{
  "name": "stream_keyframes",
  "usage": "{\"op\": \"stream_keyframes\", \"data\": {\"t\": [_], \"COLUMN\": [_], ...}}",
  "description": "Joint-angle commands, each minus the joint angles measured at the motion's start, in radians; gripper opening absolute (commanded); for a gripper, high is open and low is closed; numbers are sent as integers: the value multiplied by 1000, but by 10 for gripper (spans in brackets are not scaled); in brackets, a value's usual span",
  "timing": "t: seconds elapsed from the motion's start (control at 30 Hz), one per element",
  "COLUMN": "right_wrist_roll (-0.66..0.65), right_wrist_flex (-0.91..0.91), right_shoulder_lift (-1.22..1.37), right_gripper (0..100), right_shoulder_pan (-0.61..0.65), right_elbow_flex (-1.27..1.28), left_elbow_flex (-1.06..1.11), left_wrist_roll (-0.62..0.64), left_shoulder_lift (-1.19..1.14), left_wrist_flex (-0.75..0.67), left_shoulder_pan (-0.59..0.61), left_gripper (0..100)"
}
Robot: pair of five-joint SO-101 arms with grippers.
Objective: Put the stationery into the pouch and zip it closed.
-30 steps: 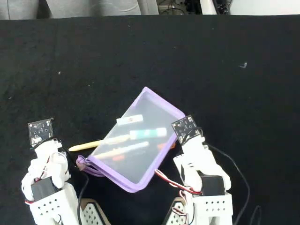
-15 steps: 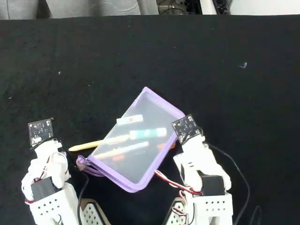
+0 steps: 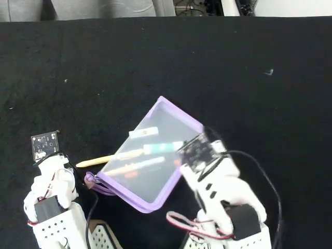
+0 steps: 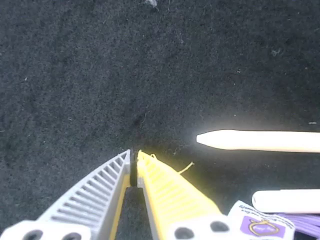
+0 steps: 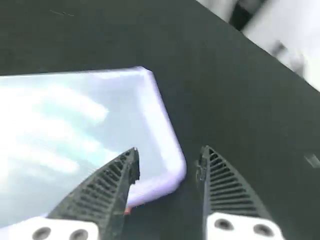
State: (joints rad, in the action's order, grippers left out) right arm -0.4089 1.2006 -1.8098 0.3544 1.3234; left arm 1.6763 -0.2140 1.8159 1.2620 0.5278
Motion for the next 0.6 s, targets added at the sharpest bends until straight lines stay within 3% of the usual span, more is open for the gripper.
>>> {"op": "stream_keyframes", "data": {"t": [0.0, 0.3, 0.57], "right_wrist_roll": [11, 11, 14], "right_wrist_flex": [21, 66, -9], "right_shoulder_lift": [-65, -74, -65], "right_gripper": [211, 212, 212], "right_shoulder_pan": [207, 651, 827], "right_elbow_flex": [-44, -41, 50], "left_elbow_flex": [24, 24, 24], "left_wrist_roll": [2, 2, 2], "left_shoulder_lift": [3, 3, 3], "left_wrist_flex": [6, 6, 6], "left_shoulder_pan": [8, 10, 10], "left_gripper": [30, 30, 30]}}
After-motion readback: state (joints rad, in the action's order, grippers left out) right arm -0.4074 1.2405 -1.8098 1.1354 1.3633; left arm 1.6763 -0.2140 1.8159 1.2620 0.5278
